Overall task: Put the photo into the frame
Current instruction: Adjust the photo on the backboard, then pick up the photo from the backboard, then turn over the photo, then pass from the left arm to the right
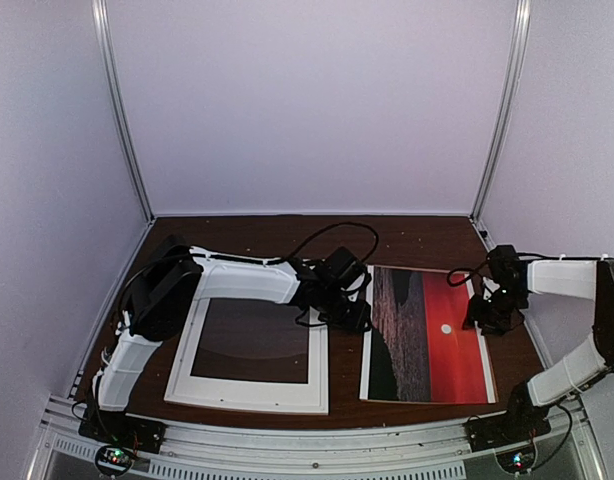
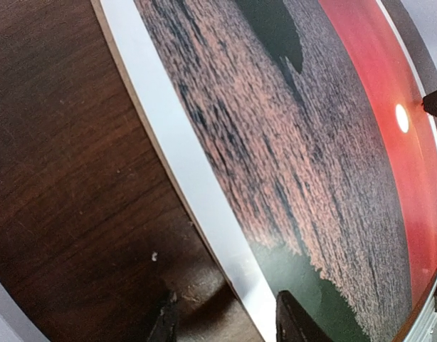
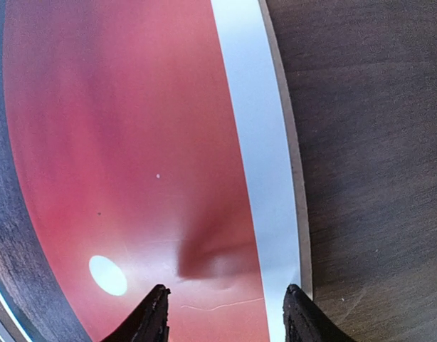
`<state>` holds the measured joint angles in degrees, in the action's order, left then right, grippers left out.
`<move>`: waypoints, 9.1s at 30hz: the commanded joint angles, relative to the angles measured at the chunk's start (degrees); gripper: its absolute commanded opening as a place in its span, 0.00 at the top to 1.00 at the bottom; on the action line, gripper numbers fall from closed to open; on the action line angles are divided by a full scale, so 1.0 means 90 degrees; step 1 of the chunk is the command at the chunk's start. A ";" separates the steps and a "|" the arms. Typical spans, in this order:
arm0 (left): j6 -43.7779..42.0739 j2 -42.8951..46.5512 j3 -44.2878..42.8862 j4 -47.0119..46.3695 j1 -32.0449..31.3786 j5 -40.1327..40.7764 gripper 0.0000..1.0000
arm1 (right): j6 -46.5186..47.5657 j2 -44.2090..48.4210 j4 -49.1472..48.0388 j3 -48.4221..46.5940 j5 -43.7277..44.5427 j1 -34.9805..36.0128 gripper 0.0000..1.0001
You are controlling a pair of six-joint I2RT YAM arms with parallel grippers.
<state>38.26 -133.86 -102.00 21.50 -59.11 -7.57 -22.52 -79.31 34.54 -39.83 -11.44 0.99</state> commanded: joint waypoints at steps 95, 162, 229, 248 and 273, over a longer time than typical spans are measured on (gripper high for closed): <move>0.3428 0.0021 0.1119 -0.1238 0.0785 -0.2486 0.45 | -0.0153 -0.0196 -0.0505 0.0330 -0.1048 0.0392 0.51; 0.2416 0.0594 0.1081 -0.2484 0.1080 -0.3048 1.00 | -0.0092 0.0027 -0.0089 -0.0247 -0.0743 0.0717 0.47; -0.0942 0.1149 -0.1327 0.4034 0.0065 0.0505 1.00 | -0.2950 -0.0426 -0.2272 -0.1877 -0.2079 0.2437 0.24; -0.0687 0.0919 -0.1034 0.3347 -0.0033 0.0101 0.98 | -0.3578 -0.1435 -0.3075 -0.2306 -0.1990 0.3122 0.23; -0.0648 0.0690 -0.0894 0.3018 -0.0073 -0.0223 0.83 | -0.3654 -0.1924 -0.3254 -0.2303 -0.1961 0.3187 0.45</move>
<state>32.49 -126.65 -110.56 50.81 -59.33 -8.49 -55.77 -95.42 6.50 -59.79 -29.91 29.02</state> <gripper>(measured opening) 0.171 0.583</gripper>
